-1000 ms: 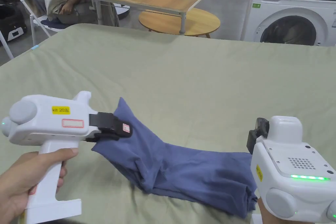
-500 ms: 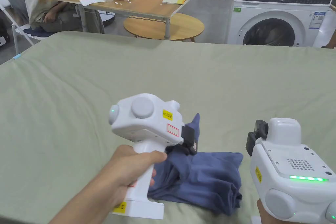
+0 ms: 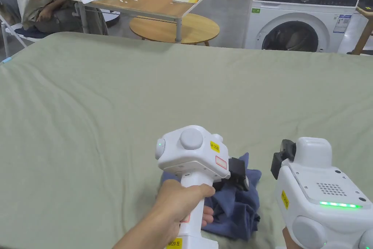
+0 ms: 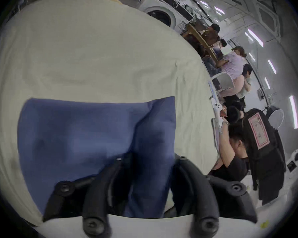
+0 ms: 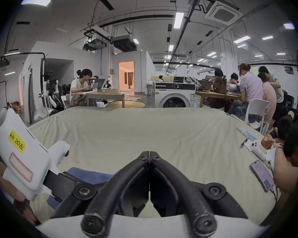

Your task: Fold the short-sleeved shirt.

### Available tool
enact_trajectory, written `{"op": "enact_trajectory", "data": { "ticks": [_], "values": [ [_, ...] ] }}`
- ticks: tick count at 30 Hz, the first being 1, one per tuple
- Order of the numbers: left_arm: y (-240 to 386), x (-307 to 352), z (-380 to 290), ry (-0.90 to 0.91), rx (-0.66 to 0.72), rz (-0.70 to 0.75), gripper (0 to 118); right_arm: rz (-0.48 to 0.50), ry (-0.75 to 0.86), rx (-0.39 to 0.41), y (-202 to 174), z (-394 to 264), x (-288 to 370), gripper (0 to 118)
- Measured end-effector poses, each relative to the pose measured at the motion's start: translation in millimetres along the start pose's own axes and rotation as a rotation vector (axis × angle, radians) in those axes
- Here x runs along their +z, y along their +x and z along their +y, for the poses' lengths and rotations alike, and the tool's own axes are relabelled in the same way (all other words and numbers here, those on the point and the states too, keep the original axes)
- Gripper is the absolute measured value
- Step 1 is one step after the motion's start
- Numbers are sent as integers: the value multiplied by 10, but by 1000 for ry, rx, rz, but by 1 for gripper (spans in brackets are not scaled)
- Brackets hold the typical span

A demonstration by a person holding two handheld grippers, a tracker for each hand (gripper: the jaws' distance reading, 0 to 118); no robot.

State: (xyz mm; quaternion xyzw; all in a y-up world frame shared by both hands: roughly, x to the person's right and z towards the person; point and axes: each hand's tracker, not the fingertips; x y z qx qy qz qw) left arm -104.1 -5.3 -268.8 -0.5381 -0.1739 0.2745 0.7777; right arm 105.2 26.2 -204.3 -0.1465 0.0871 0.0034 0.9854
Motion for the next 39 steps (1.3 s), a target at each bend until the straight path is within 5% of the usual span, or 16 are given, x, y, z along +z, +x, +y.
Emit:
{"op": "enact_trajectory", "data": {
  "ticks": [2, 10, 11, 14, 15, 21, 25, 34, 39],
  "values": [
    [57, 91, -28, 6, -39, -2, 52, -2, 0, 6, 4, -2, 8, 0],
    [67, 746, 21, 118, -46, -119, 52, -7, -5, -5, 49, -8, 9, 0],
    [47, 767, 24, 145, -54, -114, 50, -7, -6, -7, 52, -6, 9, 0],
    [-104, 608, 16, 99, -28, -92, 11, -7, -5, -5, 56, -5, 12, 0],
    [-151, 501, -12, 77, -9, -99, 7, -7, -4, -5, 57, -5, 12, 0],
    [-309, -167, -299, -68, 45, -354, 3, -6, -9, -3, 57, -12, 4, 0],
    [-336, -450, -432, -53, -36, -184, 0, -6, -12, 7, 62, -29, -8, 0],
    [-329, -390, -457, -19, -65, -220, 0, -13, -13, 2, 101, -48, -41, 0],
    [-183, 167, -319, 144, -228, -181, 0, -17, 13, 4, 66, -30, -90, 0]
  ]
}}
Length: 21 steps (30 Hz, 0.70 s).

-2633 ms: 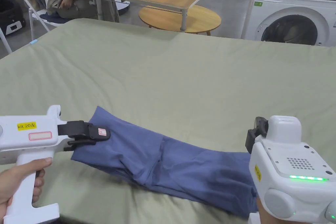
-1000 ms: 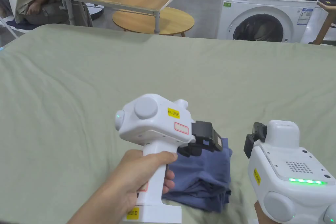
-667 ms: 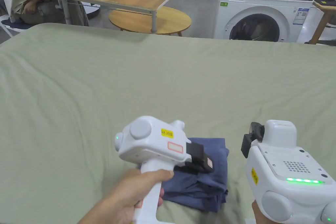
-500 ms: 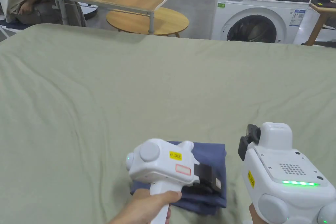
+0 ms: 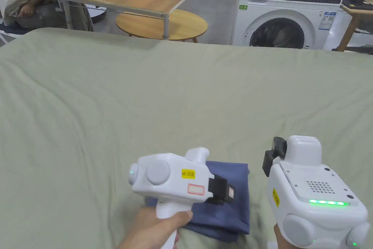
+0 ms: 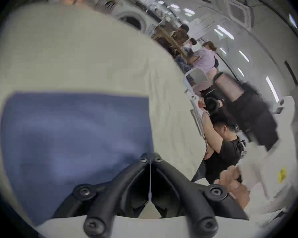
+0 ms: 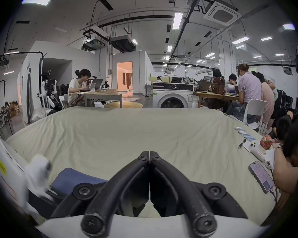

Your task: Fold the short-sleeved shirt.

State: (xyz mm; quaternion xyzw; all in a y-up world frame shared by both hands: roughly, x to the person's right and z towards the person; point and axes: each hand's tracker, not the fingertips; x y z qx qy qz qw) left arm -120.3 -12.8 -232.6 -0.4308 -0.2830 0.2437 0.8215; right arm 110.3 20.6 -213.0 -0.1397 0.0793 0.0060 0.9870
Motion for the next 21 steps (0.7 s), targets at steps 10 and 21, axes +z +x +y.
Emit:
{"op": "enact_trajectory", "data": {
  "ticks": [10, 21],
  "values": [
    [-80, 1180, 173, 607, -310, 502, 0, 3, 91, 5, -131, 187, -62, 0],
    [-168, 1483, -178, 941, -420, 759, 0, 11, 195, 4, -318, 348, -15, 0]
  ]
}}
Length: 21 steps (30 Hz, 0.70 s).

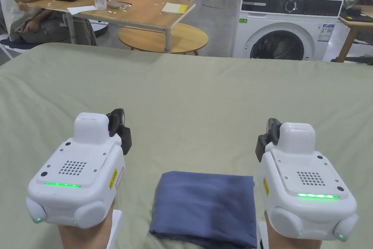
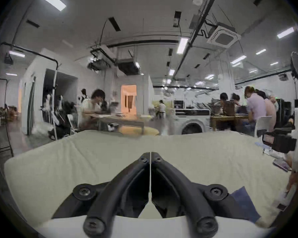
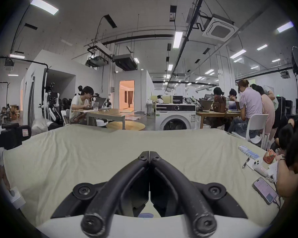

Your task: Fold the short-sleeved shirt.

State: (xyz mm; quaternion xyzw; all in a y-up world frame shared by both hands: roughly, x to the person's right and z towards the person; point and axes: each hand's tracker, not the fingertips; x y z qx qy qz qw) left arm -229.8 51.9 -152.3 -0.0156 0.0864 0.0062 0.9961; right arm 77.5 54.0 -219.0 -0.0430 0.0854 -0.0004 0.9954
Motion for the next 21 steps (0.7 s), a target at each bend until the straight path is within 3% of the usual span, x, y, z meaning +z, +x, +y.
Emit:
{"op": "enact_trajectory", "data": {
  "ticks": [3, 6, 9, 16, 21],
  "values": [
    [-42, 14, -1, -14, 17, 5, 0, 21, -39, 7, 0, 38, 88, 0],
    [-87, 36, -29, -40, 39, -7, 0, 89, -195, -14, -29, -89, 207, 0],
    [-133, 57, -59, -62, 70, -26, 0, 151, -323, 38, -94, -368, 233, 0],
    [-259, 58, -185, -200, 109, -72, 0, 138, -715, -5, -82, -1091, -164, 0],
    [-409, 15, -272, -379, 167, -175, 0, 108, -709, 8, -116, -1087, -219, 0]
  ]
}}
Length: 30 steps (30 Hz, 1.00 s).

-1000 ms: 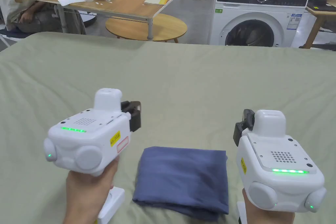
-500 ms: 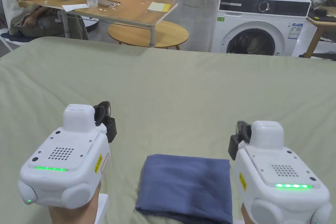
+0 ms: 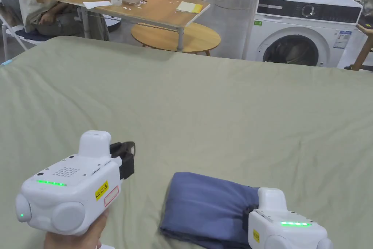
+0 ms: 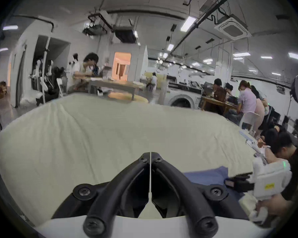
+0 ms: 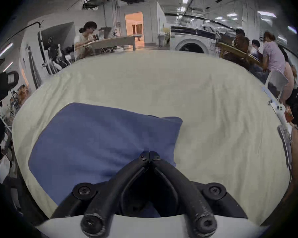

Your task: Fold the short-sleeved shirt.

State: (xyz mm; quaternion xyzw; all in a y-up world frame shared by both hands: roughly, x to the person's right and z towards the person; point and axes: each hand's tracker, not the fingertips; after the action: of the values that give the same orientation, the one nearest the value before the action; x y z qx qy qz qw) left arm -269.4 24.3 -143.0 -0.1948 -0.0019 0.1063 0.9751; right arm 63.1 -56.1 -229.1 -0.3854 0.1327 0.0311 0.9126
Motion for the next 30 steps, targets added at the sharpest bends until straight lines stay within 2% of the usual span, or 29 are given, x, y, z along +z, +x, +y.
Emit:
{"op": "enact_trajectory", "data": {
  "ticks": [2, 5, 6, 8, 9, 13, 16, 20, 23, 30],
  "values": [
    [-80, -65, 14, -86, 33, -39, 0, -1, -2, 4, 6, -20, 8, 0],
    [-289, -254, 7, -287, 161, -162, 1, 8, 4, 5, 26, -34, 22, 0],
    [-361, -341, -17, -374, 223, -221, 17, 11, 3, 3, 33, -32, 25, 0],
    [-520, -528, -119, -500, 344, -330, 64, 17, 1, 2, 43, -22, 24, 0],
    [-596, -605, -177, -514, 394, -388, 68, 20, 0, 2, 48, -21, 31, 0],
    [-746, -912, -353, -640, 538, -530, 70, 28, -3, -5, 66, -19, 35, 0],
    [-511, -922, -461, -698, 578, -565, 70, 28, -3, -5, 65, -19, 37, 0],
    [-648, -1335, -712, -739, 725, -703, 70, 24, -1, 2, 59, -20, 37, 0],
    [-549, -1454, -769, -731, 713, -806, 70, 22, 0, 2, 54, -24, 40, 0],
    [-253, -1536, -827, -727, 700, -823, 70, 17, 4, -1, 46, -31, 35, 0]
  ]
}}
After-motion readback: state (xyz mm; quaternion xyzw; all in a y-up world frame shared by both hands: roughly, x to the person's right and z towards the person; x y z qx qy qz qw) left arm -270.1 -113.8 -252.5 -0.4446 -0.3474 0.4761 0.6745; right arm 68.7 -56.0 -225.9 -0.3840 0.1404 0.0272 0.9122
